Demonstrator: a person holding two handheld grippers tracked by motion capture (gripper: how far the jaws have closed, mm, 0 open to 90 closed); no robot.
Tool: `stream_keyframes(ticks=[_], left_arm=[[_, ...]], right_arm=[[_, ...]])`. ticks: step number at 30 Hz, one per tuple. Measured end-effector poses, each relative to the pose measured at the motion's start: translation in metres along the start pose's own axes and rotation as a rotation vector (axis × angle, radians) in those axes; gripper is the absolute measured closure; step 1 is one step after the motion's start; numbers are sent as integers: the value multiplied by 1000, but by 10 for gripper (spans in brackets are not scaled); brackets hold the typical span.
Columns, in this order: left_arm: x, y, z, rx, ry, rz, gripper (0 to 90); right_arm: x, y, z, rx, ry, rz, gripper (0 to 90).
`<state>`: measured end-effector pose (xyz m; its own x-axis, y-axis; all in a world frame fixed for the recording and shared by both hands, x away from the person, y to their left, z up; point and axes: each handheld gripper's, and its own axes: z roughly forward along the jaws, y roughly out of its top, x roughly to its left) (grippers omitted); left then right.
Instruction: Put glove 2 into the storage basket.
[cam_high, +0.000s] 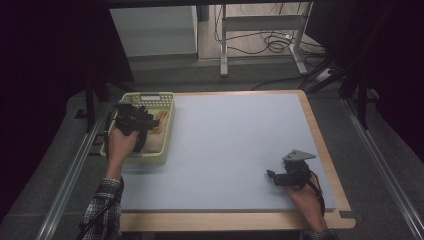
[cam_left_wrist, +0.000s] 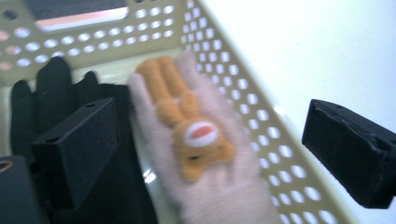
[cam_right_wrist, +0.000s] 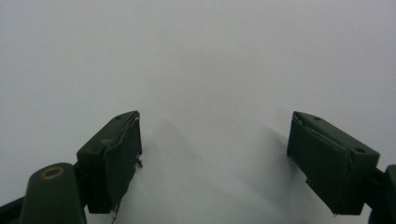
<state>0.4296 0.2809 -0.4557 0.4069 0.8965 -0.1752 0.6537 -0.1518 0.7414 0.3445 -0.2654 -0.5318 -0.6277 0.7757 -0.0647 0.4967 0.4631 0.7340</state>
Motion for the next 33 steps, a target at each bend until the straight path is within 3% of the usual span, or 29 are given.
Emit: stream_keyframes(ticks=[4,9,12,13,14,18,19,21,22,24,33], left_arm=[[-12,1,-2,-2,4,47,31],[-40,2,-5,-10,-40,113,25],[-48,1,-6,-10,-57,127,21],[-59,0,-6,-12,-93,139,20],[-59,0,-6,-12,-93,139,20],[-88,-6,-3,-15,-169,182,18],[-88,-6,-3,-15,-169,182,18],[-106,-12,1,-23,-216,204,17],[-106,-12,1,-23,-216,204,17],[-123,-20,5,-21,-259,219,17],[-155,-47,22,22,-325,262,18]], right_arm=[[0,0,0,0,0,0,175],[0,0,0,2,-2,-1,175],[0,0,0,2,-2,-2,176],[0,0,0,1,-2,-1,176],[0,0,0,1,-2,-1,176],[1,0,0,1,-2,0,176],[1,0,0,1,-2,0,176],[1,0,0,2,-2,0,176],[1,0,0,2,-2,0,176],[1,0,0,1,-3,-2,175],[1,0,0,1,-3,-4,175]])
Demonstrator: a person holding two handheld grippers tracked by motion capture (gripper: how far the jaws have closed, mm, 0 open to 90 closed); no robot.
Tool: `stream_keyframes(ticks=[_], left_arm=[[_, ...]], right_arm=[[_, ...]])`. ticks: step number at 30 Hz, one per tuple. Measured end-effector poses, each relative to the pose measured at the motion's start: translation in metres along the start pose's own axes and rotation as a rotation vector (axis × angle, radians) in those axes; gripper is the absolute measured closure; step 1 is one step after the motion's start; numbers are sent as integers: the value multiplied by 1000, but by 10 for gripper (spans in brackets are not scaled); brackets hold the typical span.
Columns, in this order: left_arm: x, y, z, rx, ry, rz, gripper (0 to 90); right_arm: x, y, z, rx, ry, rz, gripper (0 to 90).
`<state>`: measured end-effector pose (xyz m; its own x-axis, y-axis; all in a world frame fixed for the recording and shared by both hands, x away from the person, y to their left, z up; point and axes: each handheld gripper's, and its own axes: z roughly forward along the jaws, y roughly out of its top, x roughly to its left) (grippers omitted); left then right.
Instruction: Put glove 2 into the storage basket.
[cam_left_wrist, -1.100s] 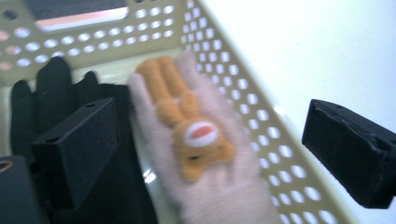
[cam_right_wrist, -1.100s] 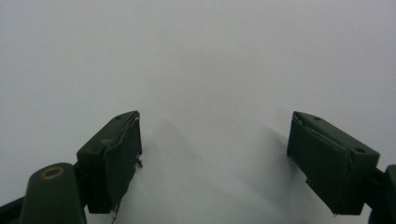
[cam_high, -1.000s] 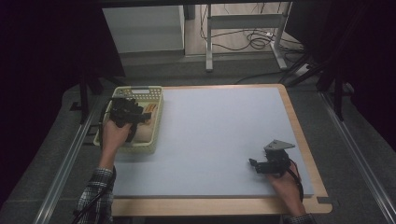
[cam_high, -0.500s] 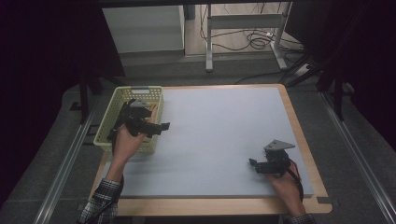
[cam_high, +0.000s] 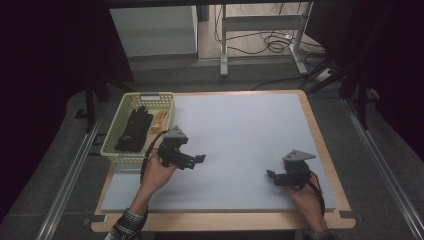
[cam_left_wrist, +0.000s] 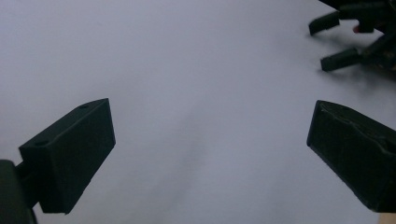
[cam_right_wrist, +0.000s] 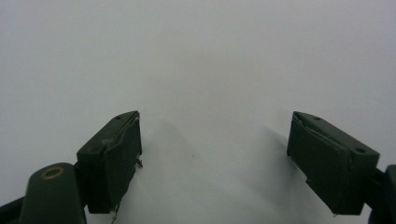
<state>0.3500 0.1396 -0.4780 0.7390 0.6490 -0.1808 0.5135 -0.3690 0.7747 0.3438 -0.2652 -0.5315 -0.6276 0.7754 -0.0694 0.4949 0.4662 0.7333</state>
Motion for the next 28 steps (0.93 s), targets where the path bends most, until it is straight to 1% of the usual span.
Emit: stream_keyframes(ticks=[2,4,5,8,9,13,14,15,16,17,18,20,21,22,23,24,25,26,28], left_arm=[[-6,-10,9,19,-17,9,19],[-9,-18,16,37,-10,19,19],[-9,-18,16,37,-10,19,19],[-12,-34,26,58,-10,9,19],[-12,-34,26,58,-10,9,19],[-12,-47,35,93,7,10,21],[-13,-52,38,113,17,13,22],[-13,-52,38,113,17,13,21],[-14,-56,41,129,34,21,22],[-16,-58,41,123,44,37,21],[-16,-58,41,123,44,37,19],[-18,-60,42,111,65,47,18],[-18,-60,42,111,65,47,22],[-21,-61,43,117,86,63,28],[-25,-61,45,133,116,89,28],[-26,-61,45,128,124,103,31],[-26,-61,45,128,124,103,30],[-25,-61,45,129,117,93,28],[-25,-61,45,129,119,95,27]], right_arm=[[0,0,0,0,0,0,176],[0,0,0,0,0,0,176],[0,0,0,0,0,0,176],[0,0,0,1,-1,0,176],[0,0,0,1,-1,0,176],[0,0,0,0,-1,0,176],[0,0,0,1,-1,1,176],[0,0,0,1,-1,1,176],[0,0,0,0,0,-1,176],[0,0,0,0,0,0,175],[0,0,0,0,0,1,175],[0,0,0,0,0,-1,175],[0,0,0,0,0,-1,175],[0,0,0,0,0,-1,175],[0,0,0,0,0,-1,175],[0,0,0,0,1,2,176],[0,0,0,0,1,2,176],[-1,0,0,1,3,2,176],[0,0,0,2,4,3,176]])
